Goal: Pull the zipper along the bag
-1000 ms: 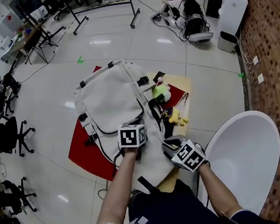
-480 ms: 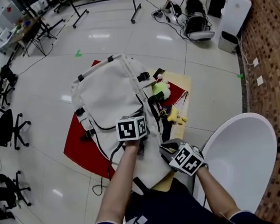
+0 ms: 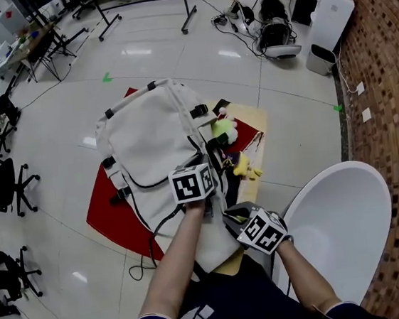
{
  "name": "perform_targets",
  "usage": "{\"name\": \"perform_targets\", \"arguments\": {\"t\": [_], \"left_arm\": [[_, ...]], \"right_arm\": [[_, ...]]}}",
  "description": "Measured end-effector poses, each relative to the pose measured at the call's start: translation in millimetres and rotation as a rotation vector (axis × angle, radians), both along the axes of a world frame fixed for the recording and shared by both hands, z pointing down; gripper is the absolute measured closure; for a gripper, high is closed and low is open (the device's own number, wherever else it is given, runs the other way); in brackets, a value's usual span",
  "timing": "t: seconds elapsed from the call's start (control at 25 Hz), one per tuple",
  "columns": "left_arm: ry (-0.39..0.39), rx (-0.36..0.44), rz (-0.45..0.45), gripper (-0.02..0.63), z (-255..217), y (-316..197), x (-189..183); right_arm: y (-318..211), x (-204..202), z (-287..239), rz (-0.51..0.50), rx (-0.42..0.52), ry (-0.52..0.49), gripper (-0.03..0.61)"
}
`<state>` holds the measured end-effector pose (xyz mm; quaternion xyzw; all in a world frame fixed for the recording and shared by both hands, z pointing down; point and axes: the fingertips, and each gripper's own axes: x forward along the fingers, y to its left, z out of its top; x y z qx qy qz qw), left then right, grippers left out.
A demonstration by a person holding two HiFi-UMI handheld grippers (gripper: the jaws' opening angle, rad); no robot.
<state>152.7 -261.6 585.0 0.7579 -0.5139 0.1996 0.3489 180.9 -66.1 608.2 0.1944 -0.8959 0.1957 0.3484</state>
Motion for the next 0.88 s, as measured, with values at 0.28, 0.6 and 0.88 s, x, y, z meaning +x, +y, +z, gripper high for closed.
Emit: {"name": "perform_targets", "arguments": {"t": [0.28,0.6,0.88], "left_arm": [[-0.078,-0.013,0.158,0.532,3.3,14.0,5.8],[-0.251,0.117,0.386,0.503,-14.7,33.1,-20.0],[-0.416,0.138,0.528,0.503,-6.4,36.9,-60.2]], "right_arm": [[-18.2,17.9,-5.9,0.053,0.009,-0.006,0.466],[-103.2,21.9,-54.7,0.142,0.159,-0.02,0.445],[-152.2,-33.4,-40.0,0.176,0.142,0.048,0.479]]}}
